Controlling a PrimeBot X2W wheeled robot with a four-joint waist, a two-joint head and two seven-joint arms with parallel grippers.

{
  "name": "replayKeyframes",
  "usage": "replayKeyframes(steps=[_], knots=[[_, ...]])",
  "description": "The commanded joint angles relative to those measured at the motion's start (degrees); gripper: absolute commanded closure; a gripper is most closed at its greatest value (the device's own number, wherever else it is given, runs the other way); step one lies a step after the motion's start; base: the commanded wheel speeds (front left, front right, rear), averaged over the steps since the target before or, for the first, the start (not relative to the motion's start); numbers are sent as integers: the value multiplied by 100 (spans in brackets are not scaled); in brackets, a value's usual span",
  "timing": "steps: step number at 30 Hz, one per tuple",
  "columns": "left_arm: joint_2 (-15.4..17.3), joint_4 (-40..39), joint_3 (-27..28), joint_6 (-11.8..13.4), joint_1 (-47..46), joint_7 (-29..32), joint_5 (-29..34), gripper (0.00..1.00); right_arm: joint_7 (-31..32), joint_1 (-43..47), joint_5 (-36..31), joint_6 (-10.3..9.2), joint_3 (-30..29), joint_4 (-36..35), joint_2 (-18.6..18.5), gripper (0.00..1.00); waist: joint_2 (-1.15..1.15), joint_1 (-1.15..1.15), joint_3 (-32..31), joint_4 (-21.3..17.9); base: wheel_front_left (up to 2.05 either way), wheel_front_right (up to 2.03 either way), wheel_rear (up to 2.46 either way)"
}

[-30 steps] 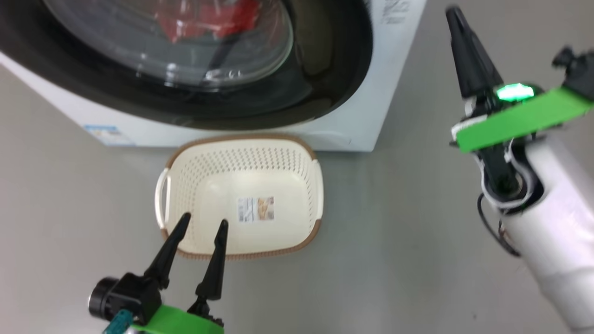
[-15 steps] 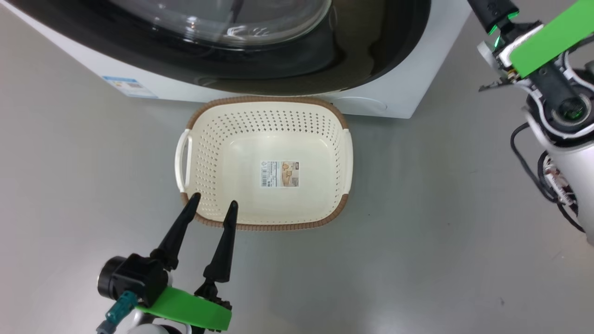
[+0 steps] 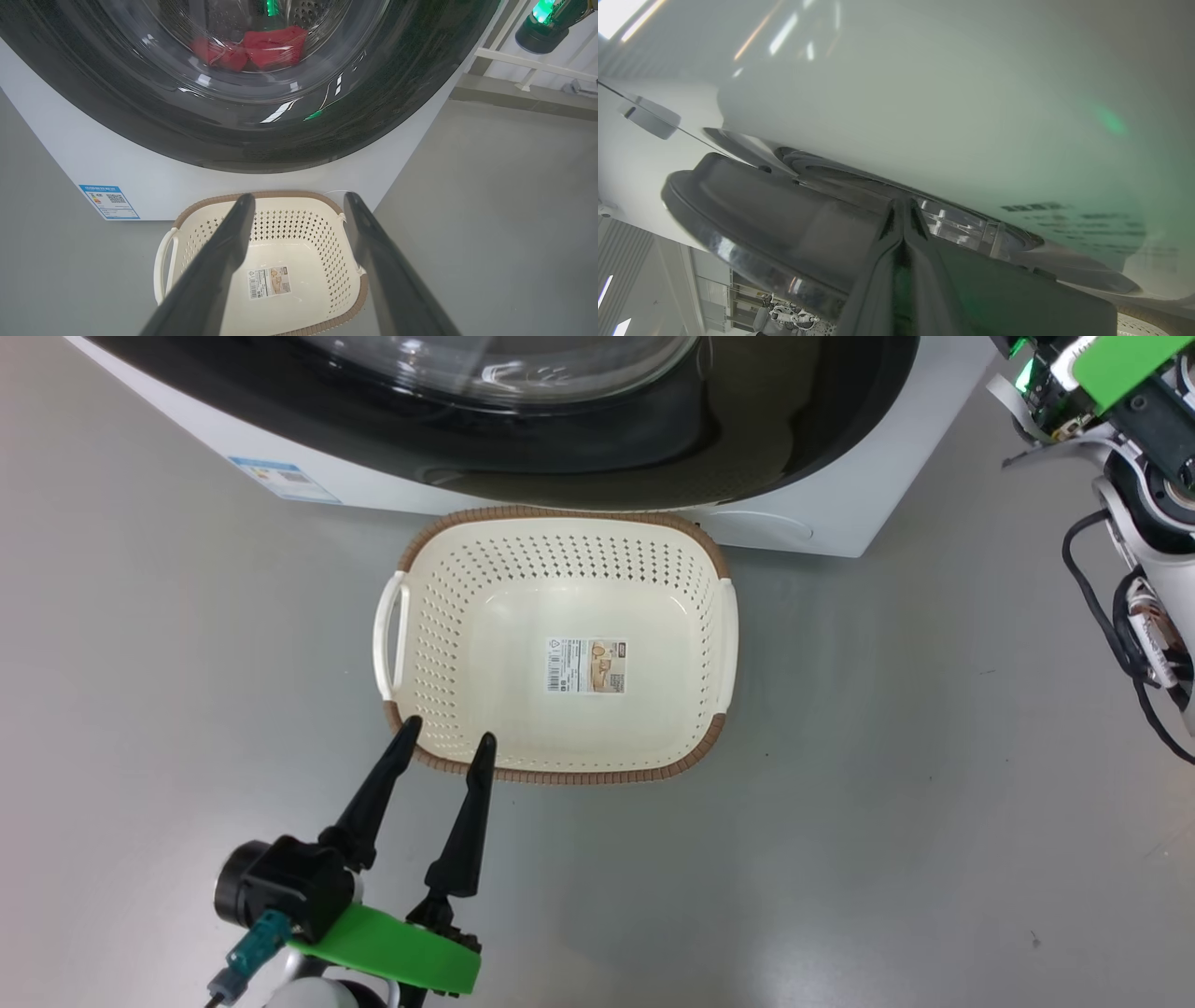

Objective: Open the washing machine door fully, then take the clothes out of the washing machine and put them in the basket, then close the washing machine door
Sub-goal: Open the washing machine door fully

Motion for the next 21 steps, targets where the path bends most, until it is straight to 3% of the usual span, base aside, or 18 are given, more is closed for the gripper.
replayKeyframes(steps=[1, 21], knots=[[99, -90, 163, -32, -54, -69, -30, 0, 76, -72, 13, 2, 35, -96, 149, 100, 0, 0, 10, 9, 0, 0, 0], [69, -6, 252, -32, 231, -69, 68, 0, 759, 856, -187, 2, 105, -155, 548, 100, 0, 0, -790, -143, 0, 0, 0]])
